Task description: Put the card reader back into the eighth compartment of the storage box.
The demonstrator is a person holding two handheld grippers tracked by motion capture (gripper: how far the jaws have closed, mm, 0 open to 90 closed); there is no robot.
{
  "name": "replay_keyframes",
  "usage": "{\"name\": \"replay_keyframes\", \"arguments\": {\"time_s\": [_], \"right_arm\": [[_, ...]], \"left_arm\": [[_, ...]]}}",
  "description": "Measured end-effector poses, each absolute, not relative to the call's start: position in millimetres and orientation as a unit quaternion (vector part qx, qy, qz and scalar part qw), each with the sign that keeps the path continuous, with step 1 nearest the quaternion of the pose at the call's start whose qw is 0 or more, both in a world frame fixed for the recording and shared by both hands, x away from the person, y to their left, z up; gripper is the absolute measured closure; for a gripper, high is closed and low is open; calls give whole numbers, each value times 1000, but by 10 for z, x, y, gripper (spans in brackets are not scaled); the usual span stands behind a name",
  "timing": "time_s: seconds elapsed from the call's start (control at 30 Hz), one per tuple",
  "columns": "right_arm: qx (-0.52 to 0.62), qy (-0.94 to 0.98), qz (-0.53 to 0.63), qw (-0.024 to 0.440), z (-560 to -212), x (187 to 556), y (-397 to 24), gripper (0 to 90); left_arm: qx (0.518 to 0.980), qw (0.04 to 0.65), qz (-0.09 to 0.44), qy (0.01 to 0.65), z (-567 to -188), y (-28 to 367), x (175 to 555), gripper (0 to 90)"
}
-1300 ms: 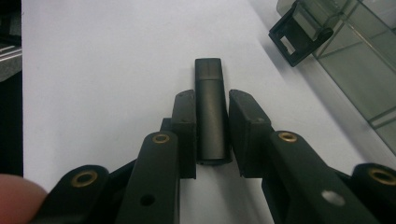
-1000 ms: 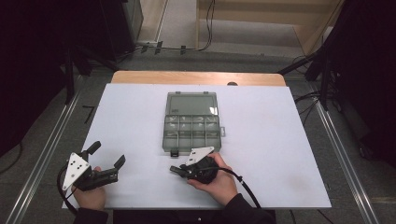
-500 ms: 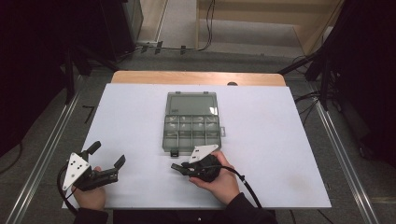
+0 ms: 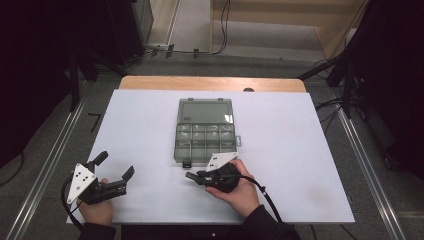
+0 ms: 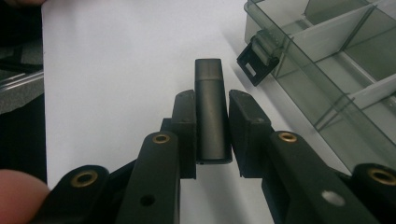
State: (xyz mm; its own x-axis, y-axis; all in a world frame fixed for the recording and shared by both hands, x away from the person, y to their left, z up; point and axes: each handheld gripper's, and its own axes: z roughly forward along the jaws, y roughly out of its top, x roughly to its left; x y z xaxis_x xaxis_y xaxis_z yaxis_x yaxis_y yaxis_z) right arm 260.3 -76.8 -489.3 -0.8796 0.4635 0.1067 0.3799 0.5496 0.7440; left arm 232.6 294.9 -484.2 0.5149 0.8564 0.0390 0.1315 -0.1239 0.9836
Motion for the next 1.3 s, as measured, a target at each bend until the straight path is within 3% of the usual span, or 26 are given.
{"name": "replay_keyframes", "arguments": {"time_s": [1.3], "right_arm": [[249, 870, 420, 67, -4715, 2660, -942, 707]], "left_arm": [[673, 552, 329, 367, -4842, 2949, 2324, 23]]}}
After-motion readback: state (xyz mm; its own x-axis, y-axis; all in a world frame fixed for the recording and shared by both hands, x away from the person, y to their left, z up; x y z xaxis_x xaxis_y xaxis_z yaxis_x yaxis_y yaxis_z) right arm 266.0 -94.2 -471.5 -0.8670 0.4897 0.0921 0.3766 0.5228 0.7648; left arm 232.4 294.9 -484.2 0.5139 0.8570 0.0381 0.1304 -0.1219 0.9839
